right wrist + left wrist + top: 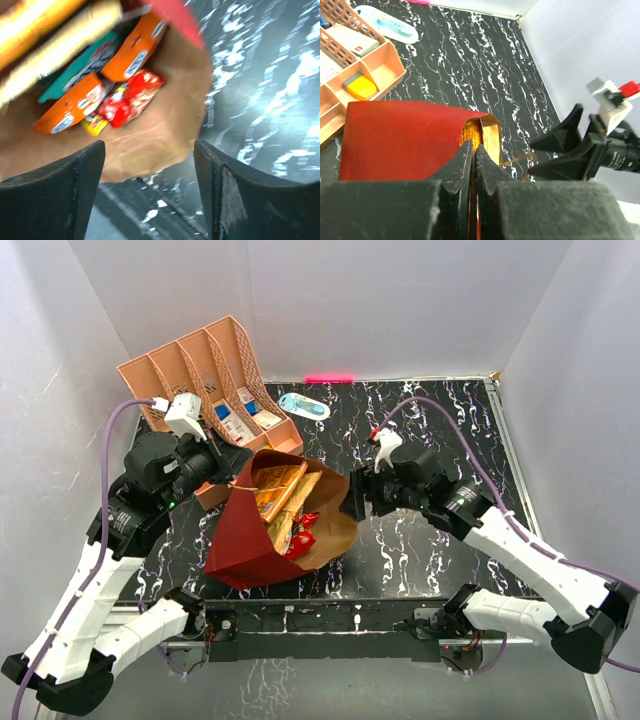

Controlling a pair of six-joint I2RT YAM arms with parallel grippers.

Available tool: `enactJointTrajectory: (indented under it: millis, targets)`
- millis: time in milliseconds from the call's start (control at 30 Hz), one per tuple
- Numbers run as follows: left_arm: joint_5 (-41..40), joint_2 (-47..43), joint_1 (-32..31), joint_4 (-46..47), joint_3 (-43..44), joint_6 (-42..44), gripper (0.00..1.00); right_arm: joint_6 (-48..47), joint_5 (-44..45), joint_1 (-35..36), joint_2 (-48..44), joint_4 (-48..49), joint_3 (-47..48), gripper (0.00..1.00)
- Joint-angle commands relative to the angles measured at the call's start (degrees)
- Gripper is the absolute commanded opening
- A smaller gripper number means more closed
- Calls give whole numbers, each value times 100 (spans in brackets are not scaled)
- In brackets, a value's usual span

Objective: Take the snacks out of the paper bag
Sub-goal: Adjust the paper bag at the center of the board, then take out the snack from the paper bag.

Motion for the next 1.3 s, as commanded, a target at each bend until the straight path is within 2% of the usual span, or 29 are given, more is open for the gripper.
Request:
enactJointTrajectory:
  millis: [0, 67, 133, 333, 400, 500, 667, 1000, 1267]
  targets:
    - [389, -85, -3, 692, 281, 7, 0, -1133, 1701, -6, -374, -335, 814, 80]
    - [385, -93, -3, 694, 295, 59, 0, -1620, 1777, -1, -335, -147, 1089, 86]
    - [400, -78, -3, 696, 291, 92, 0, -2140, 1458, -5, -253, 103, 1269, 87]
    - [439, -60, -2, 701, 251, 159, 0, -4291, -598, -5, -238, 2047, 876, 85]
    - [433, -53, -3, 667, 277, 205, 0, -5079, -1388, 1, -91, 2405, 846, 85]
    - [367, -75, -2, 584, 330, 271, 0, -6880, -2782, 57, 345, 1870, 1112, 82]
    - [306, -153, -3, 558, 308, 265, 0, -8951, -3109, 379, 1057, 1088, 1498, 77]
    - [387, -149, -3, 714, 185, 147, 0, -9617, -2937, 729, 1674, 1035, 1530, 56]
    - [369, -142, -3, 775, 71, 97, 0, -9725, -2365, 1005, 1809, 1942, 1120, 56]
